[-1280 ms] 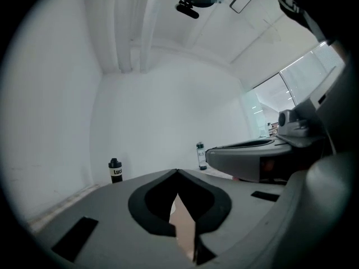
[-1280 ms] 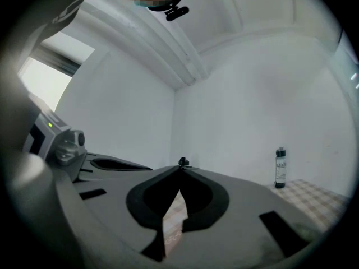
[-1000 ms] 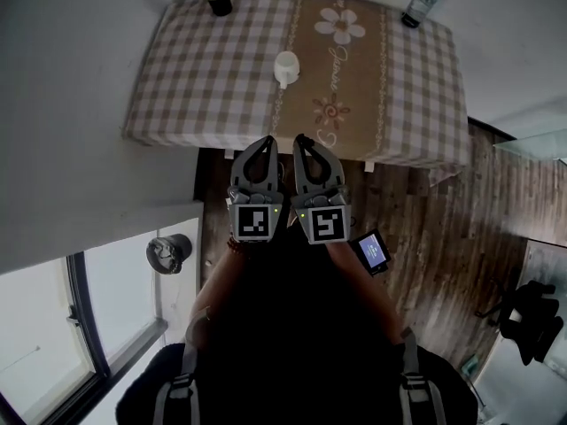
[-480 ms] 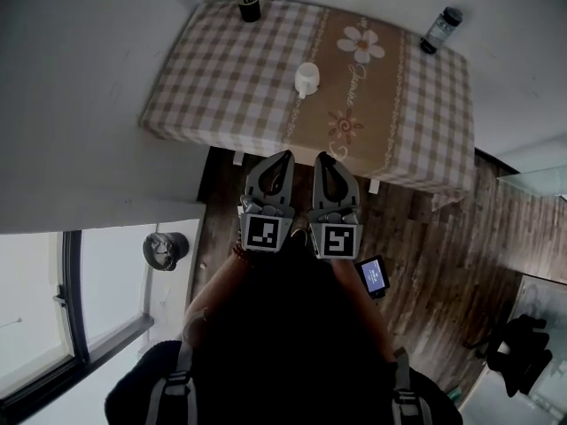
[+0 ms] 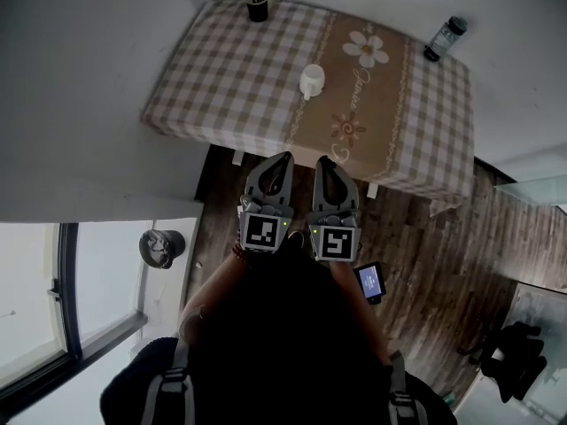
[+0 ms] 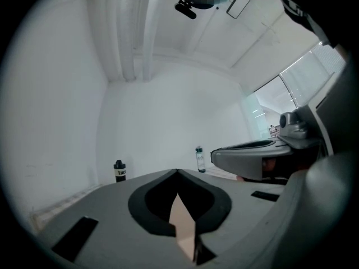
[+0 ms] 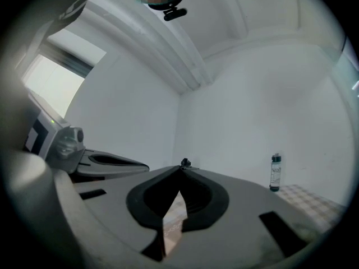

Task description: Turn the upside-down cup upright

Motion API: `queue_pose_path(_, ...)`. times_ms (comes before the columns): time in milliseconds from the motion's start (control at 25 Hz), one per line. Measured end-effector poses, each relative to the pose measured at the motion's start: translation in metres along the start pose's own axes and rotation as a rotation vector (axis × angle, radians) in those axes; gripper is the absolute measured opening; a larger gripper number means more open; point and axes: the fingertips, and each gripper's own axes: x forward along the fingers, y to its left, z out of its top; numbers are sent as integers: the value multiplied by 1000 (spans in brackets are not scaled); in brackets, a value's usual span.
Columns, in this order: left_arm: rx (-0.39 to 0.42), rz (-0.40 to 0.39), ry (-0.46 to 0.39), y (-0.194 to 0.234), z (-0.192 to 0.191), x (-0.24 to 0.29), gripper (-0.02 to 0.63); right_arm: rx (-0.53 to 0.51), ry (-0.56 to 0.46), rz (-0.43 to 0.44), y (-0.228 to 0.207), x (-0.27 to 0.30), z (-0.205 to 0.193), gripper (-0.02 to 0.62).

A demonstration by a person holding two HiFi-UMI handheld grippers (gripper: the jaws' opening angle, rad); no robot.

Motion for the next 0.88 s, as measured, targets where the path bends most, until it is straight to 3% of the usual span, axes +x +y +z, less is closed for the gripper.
queue_pose_path(880,-5,-30,36,-10,-6,-14,-5,42,60,2,0,-18,-11,4)
